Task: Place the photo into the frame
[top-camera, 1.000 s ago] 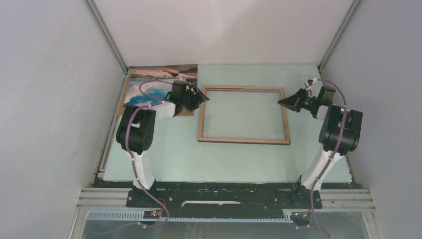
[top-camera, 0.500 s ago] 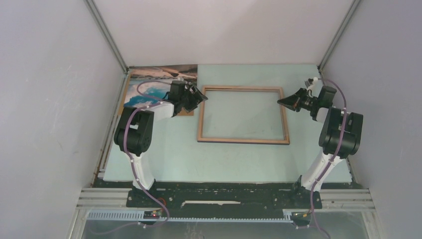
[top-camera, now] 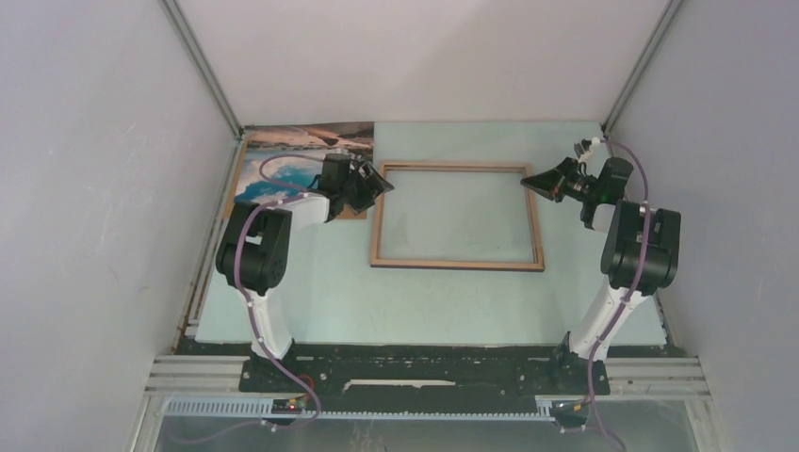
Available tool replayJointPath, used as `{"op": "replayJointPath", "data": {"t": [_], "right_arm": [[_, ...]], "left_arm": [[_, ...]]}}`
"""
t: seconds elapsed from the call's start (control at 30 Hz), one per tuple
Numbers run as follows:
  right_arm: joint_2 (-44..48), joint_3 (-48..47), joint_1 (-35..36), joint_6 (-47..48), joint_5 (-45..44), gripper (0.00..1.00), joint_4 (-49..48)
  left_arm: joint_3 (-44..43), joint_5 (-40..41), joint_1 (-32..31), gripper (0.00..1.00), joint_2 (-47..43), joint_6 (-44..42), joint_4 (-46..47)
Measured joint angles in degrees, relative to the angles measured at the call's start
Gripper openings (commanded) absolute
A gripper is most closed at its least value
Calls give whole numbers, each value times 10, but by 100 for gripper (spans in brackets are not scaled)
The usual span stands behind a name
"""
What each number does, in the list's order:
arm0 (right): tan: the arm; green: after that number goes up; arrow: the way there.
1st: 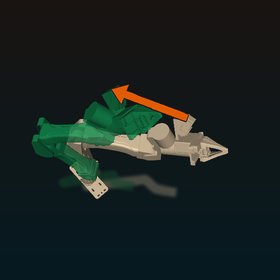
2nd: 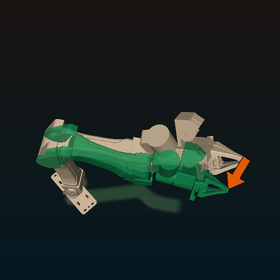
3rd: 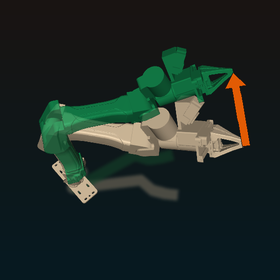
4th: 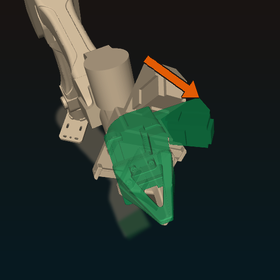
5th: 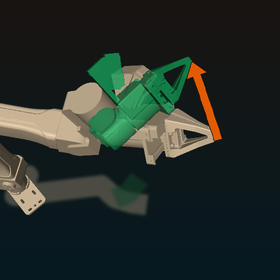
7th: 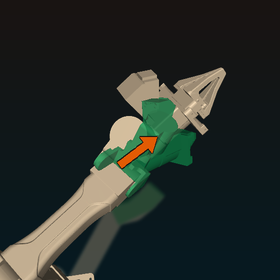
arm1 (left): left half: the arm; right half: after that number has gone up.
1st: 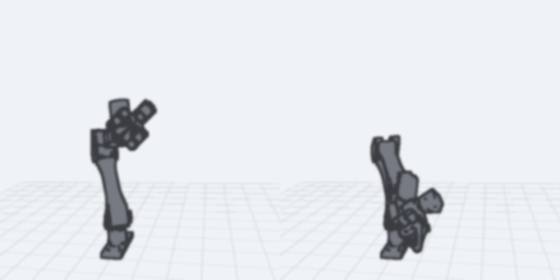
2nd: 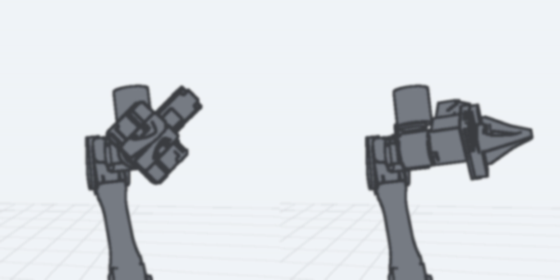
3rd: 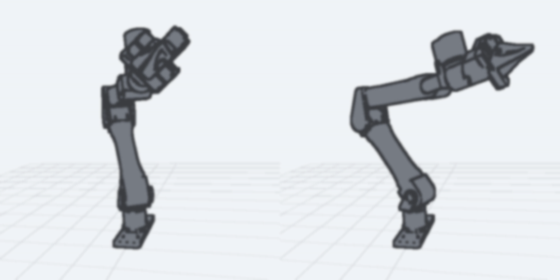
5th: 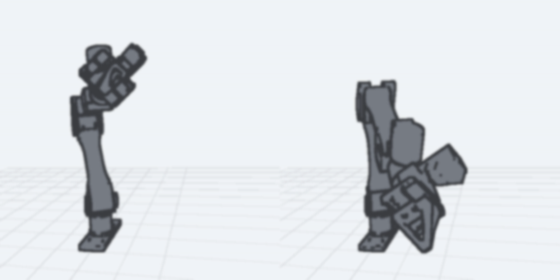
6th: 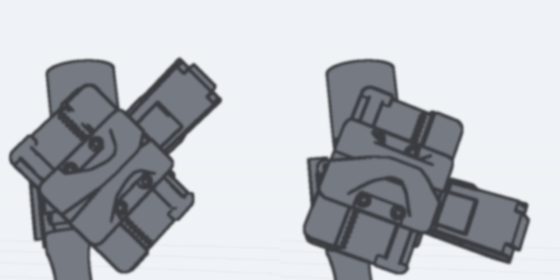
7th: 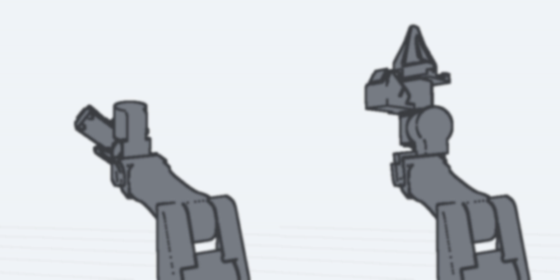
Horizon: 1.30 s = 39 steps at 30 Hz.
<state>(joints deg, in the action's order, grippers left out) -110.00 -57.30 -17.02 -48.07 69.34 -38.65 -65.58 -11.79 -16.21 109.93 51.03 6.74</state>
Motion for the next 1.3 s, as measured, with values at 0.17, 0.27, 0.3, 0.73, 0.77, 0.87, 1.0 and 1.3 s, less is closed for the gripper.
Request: {"op": "replayJointPath", "data": {"t": [0.17,0.27,0.3,0.73,0.77,0.87,1.0,1.3], "right_arm": [[-7,0,2,-18,-3,0,-18],[-7,0,3,-17,-3,0,-18],[-7,0,3,-17,-3,0,-17],[-7,-1,4,-2,-14,0,14],[-7,-1,5,2,-15,0,20],[-7,-1,5,9,-19,0,33],[-7,-1,5,15,-23,0,43],[-7,-1,5,17,-28,0,55]], "left_arm": [[0,1,0,80,0,-1,0],[4,14,-3,81,-6,-11,-10],[12,24,-5,81,-15,-14,-13],[184,77,-207,92,-283,-14,-48],[190,77,-236,93,-284,-13,-48],[194,78,-296,95,-283,-6,-52],[205,76,-328,97,-269,21,-8],[219,95,-326,100,-183,97,78]]}}
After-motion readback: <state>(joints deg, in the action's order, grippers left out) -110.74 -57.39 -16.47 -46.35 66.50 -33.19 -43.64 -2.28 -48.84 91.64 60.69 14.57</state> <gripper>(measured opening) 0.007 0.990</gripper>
